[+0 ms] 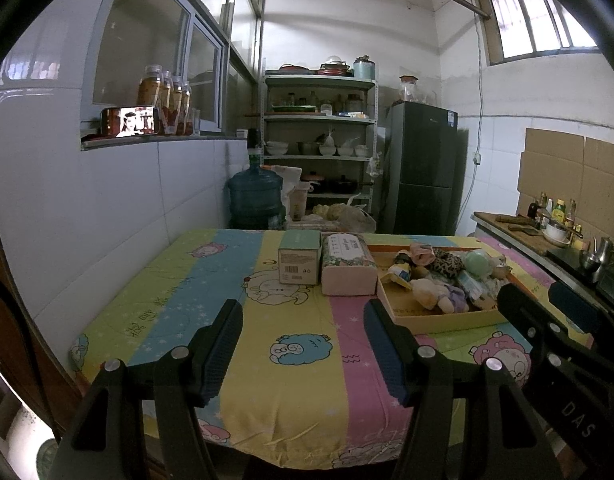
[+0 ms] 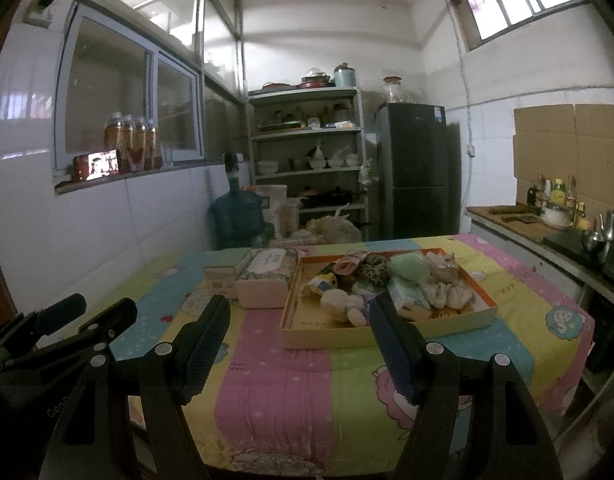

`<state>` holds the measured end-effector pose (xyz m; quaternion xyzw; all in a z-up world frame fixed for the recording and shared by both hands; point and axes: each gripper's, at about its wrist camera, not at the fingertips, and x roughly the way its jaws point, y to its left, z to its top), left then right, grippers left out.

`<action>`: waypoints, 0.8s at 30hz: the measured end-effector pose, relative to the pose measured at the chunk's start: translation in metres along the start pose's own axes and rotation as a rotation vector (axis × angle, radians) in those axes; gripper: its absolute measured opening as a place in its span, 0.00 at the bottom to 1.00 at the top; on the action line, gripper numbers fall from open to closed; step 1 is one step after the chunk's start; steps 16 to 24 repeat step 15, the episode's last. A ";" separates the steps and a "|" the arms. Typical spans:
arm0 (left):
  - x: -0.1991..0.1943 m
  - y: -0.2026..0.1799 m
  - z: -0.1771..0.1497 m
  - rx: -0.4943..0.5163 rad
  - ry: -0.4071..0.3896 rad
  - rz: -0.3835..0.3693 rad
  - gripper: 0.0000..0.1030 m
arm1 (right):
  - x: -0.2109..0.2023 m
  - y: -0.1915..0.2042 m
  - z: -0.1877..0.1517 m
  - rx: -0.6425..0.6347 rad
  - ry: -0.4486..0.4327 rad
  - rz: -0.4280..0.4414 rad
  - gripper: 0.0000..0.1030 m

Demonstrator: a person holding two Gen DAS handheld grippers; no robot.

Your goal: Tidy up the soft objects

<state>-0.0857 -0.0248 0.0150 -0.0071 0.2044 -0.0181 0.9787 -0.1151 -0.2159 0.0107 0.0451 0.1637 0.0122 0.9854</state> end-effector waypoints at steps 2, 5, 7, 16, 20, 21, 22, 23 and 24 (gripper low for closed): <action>0.000 0.000 0.000 0.000 0.001 -0.001 0.61 | 0.000 0.000 0.000 -0.001 0.000 0.000 0.72; 0.000 0.001 0.000 -0.001 -0.001 -0.002 0.61 | 0.000 0.001 0.000 -0.001 0.002 0.003 0.72; 0.000 0.001 0.000 -0.005 -0.002 -0.004 0.61 | 0.001 0.002 0.001 -0.002 0.004 0.005 0.72; -0.004 0.003 0.000 -0.019 -0.006 -0.015 0.64 | 0.002 0.004 0.002 -0.003 0.007 0.009 0.72; -0.004 0.003 0.000 -0.019 -0.006 -0.015 0.64 | 0.002 0.004 0.002 -0.003 0.007 0.009 0.72; -0.004 0.003 0.000 -0.019 -0.006 -0.015 0.64 | 0.002 0.004 0.002 -0.003 0.007 0.009 0.72; -0.004 0.003 0.000 -0.019 -0.006 -0.015 0.64 | 0.002 0.004 0.002 -0.003 0.007 0.009 0.72; -0.004 0.003 0.000 -0.019 -0.006 -0.015 0.64 | 0.002 0.004 0.002 -0.003 0.007 0.009 0.72; -0.004 0.003 0.000 -0.019 -0.006 -0.015 0.64 | 0.002 0.004 0.002 -0.003 0.007 0.009 0.72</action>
